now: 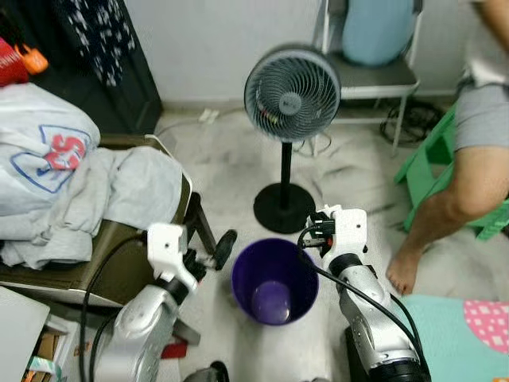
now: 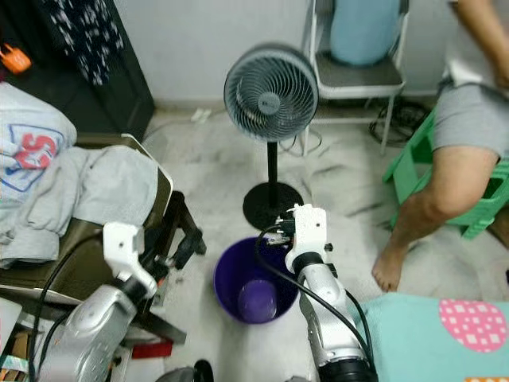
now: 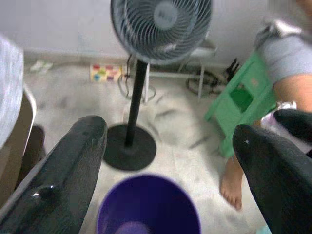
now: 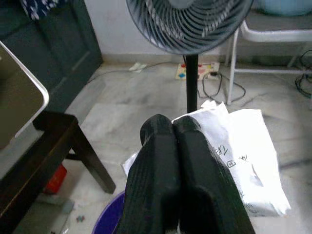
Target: Clean up the room
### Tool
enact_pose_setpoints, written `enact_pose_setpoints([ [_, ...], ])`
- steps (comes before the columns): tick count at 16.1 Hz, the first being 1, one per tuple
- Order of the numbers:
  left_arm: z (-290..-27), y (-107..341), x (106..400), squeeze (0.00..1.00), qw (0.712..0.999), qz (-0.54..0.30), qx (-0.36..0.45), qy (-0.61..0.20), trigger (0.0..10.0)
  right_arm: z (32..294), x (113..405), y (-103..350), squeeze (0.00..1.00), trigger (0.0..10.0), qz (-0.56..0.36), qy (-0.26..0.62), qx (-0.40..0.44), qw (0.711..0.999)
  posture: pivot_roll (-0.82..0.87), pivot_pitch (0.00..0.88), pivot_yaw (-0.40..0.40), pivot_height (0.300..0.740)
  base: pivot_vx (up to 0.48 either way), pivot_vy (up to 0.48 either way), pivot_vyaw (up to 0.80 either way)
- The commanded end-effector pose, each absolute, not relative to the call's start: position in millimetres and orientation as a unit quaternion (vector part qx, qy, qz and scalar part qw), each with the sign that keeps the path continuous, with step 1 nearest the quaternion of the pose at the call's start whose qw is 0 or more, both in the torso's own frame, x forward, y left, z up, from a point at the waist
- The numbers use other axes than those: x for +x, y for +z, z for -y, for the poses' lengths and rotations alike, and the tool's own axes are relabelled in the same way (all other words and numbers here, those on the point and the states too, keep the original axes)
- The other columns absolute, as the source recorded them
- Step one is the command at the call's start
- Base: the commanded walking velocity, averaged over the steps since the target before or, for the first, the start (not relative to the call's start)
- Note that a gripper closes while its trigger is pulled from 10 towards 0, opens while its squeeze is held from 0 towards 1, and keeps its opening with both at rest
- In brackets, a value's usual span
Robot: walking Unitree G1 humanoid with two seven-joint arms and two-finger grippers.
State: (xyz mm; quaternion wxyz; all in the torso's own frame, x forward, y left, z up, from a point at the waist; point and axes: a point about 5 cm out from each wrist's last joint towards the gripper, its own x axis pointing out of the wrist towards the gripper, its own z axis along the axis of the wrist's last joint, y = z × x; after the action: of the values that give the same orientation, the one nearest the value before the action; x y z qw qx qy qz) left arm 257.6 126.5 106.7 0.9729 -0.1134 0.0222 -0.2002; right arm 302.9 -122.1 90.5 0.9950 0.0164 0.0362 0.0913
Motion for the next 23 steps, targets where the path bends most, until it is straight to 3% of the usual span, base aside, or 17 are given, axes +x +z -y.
enact_pose_setpoints([
  [1, -130.8, 102.0, 257.4, 0.00, 0.974, -0.028, -0.109, -0.196, 10.0, 116.3, 304.5, 97.3, 0.00, 10.0, -0.025, 0.104, 0.019, 0.994, -0.08, 0.072, 0.073, 0.740, 0.000, 0.000, 0.00],
  [23, -131.3, 96.6, 257.1, 0.00, 0.974, -0.023, -0.104, -0.198, 10.0, 115.6, 304.9, 96.7, 0.00, 10.0, -0.037, 0.113, 0.009, 0.993, -0.06, 0.080, 0.072, 0.740, 0.290, 0.000, 0.00],
])
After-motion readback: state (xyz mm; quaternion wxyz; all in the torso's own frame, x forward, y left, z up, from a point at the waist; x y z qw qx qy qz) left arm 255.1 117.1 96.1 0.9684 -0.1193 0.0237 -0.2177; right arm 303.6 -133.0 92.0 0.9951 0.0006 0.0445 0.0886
